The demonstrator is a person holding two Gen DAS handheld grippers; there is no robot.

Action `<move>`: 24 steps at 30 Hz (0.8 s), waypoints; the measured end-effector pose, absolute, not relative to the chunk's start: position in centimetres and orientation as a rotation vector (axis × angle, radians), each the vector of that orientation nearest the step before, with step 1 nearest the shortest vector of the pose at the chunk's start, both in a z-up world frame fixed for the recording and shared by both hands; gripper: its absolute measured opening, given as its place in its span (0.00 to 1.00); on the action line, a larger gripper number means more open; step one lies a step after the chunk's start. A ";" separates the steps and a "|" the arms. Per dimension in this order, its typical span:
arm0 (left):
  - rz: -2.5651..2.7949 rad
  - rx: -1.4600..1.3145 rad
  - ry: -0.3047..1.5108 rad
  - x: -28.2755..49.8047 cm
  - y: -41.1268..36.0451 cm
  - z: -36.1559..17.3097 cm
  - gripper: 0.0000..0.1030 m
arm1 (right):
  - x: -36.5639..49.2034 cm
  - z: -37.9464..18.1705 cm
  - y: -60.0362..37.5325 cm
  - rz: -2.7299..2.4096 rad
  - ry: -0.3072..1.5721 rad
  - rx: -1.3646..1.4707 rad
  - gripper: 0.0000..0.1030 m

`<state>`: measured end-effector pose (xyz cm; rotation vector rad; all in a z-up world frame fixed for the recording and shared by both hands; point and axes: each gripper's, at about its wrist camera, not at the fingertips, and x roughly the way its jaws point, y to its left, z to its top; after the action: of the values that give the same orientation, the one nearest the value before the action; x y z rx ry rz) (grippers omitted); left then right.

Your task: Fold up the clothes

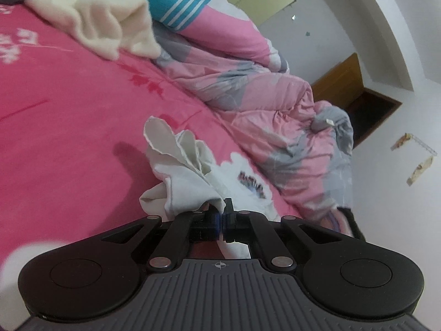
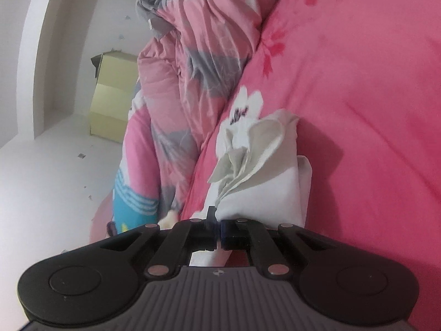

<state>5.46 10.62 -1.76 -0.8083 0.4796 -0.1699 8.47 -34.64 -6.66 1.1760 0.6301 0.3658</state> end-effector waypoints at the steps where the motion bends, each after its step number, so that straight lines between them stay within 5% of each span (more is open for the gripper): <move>1: -0.166 -0.809 0.491 4.4 10.8 -1.8 0.00 | 7.2 -6.8 -34.6 0.361 0.636 1.184 0.02; 12: -0.093 -0.784 0.691 1.1 12.0 -4.2 0.06 | 1.4 -9.7 -35.1 0.294 0.748 1.204 0.07; 14: -0.082 -0.762 0.687 0.8 12.3 -3.6 0.19 | 0.9 -9.4 -35.9 0.279 0.749 1.203 0.17; 16: -0.065 -0.732 0.646 -0.1 13.1 -2.2 0.31 | -0.3 -8.6 -37.1 0.261 0.710 1.173 0.39; 24: 0.080 -0.499 0.425 -3.0 16.0 4.6 0.64 | -3.9 -4.9 -40.6 0.143 0.590 0.960 0.42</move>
<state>-2.98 15.97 4.56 -0.4987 0.4247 0.0802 -3.85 -40.61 -4.91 0.9600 0.5895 0.1435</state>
